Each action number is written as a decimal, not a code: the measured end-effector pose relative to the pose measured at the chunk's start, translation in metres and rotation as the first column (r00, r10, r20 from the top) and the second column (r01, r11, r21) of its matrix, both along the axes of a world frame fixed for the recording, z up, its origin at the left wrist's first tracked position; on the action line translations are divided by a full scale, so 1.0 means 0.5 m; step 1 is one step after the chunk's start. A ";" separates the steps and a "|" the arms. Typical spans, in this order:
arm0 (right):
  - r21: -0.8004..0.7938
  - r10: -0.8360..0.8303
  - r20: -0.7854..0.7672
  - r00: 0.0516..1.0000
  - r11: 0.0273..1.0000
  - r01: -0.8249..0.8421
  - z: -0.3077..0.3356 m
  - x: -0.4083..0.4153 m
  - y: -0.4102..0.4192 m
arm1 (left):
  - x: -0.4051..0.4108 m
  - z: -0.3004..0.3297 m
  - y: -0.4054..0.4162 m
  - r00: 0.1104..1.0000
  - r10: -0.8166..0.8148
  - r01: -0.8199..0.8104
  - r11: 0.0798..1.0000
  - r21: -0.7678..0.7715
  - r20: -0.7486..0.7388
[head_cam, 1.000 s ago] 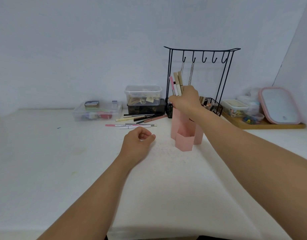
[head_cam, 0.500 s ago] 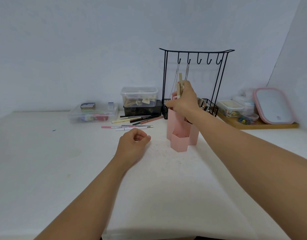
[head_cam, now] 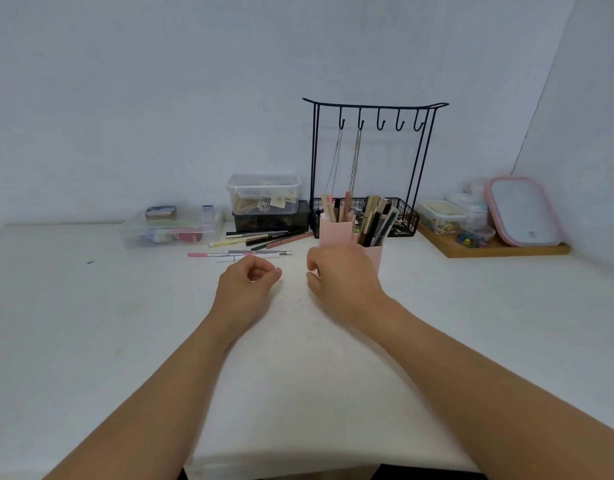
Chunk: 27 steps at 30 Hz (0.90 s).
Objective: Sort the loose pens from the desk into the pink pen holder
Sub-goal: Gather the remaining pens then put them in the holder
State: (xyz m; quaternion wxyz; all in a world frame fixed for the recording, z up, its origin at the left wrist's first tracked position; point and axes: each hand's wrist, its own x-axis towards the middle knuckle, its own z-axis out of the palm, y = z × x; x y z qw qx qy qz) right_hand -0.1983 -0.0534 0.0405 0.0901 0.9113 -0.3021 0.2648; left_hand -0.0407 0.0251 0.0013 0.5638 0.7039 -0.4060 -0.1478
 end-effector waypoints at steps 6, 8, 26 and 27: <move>0.034 -0.103 -0.011 0.995 0.994 0.104 -0.005 -0.008 -0.033 | 0.007 -0.002 -0.004 0.997 0.029 -0.031 0.999 -0.027 -0.067; 0.104 0.008 0.038 0.999 0.994 -0.012 -0.002 0.011 -0.027 | 0.011 -0.001 -0.006 0.988 0.082 -0.093 0.993 -0.078 -0.129; 0.407 0.101 -0.222 0.970 0.914 -0.003 -0.039 0.302 -0.174 | 0.054 -0.005 -0.002 0.886 0.398 -0.428 0.900 -0.085 -0.239; 0.422 0.095 -0.230 0.968 0.906 0.012 -0.042 0.309 -0.180 | 0.056 -0.007 -0.003 0.887 0.396 -0.425 0.901 -0.087 -0.238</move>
